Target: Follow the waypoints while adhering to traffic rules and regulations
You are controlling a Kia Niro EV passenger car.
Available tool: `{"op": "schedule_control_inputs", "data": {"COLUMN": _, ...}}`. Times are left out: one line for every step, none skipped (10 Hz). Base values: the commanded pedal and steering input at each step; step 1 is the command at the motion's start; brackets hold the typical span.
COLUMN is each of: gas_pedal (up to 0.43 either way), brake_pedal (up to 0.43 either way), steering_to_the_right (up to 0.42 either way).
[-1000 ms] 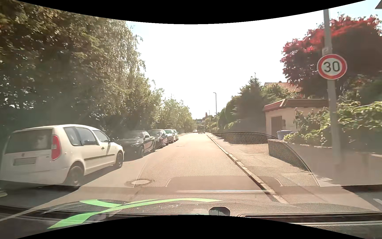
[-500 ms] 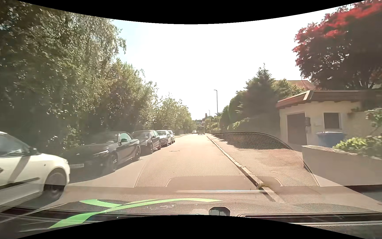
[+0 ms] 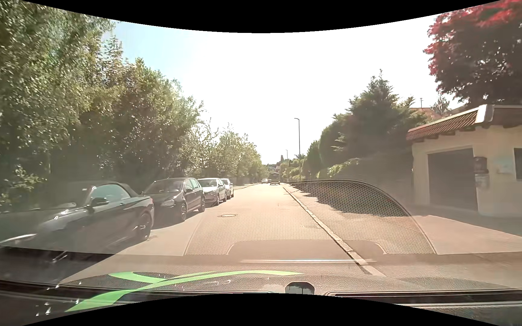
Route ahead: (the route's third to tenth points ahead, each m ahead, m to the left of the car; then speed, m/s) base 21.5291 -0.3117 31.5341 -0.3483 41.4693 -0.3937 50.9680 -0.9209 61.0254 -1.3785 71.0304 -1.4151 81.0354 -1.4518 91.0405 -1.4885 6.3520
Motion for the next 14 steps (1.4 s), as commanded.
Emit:
{"op": "schedule_control_inputs", "data": {"gas_pedal": 0.028, "brake_pedal": 0.0, "steering_to_the_right": -0.003}}
{"op": "schedule_control_inputs", "data": {"gas_pedal": 0.028, "brake_pedal": 0.0, "steering_to_the_right": -0.004}}
{"op": "schedule_control_inputs", "data": {"gas_pedal": 0.02, "brake_pedal": 0.0, "steering_to_the_right": -0.005}}
{"op": "schedule_control_inputs", "data": {"gas_pedal": 0.028, "brake_pedal": 0.0, "steering_to_the_right": -0.005}}
{"op": "schedule_control_inputs", "data": {"gas_pedal": 0.028, "brake_pedal": 0.0, "steering_to_the_right": -0.005}}
{"op": "schedule_control_inputs", "data": {"gas_pedal": 0.039, "brake_pedal": 0.0, "steering_to_the_right": -0.003}}
{"op": "schedule_control_inputs", "data": {"gas_pedal": 0.047, "brake_pedal": 0.0, "steering_to_the_right": -0.003}}
{"op": "schedule_control_inputs", "data": {"gas_pedal": 0.059, "brake_pedal": 0.0, "steering_to_the_right": -0.003}}
{"op": "schedule_control_inputs", "data": {"gas_pedal": 0.059, "brake_pedal": 0.0, "steering_to_the_right": -0.003}}
{"op": "schedule_control_inputs", "data": {"gas_pedal": 0.067, "brake_pedal": 0.0, "steering_to_the_right": -0.003}}
{"op": "schedule_control_inputs", "data": {"gas_pedal": 0.067, "brake_pedal": 0.0, "steering_to_the_right": -0.004}}
{"op": "schedule_control_inputs", "data": {"gas_pedal": 0.067, "brake_pedal": 0.0, "steering_to_the_right": -0.005}}
{"op": "schedule_control_inputs", "data": {"gas_pedal": 0.087, "brake_pedal": 0.0, "steering_to_the_right": -0.008}}
{"op": "schedule_control_inputs", "data": {"gas_pedal": 0.11, "brake_pedal": 0.0, "steering_to_the_right": -0.01}}
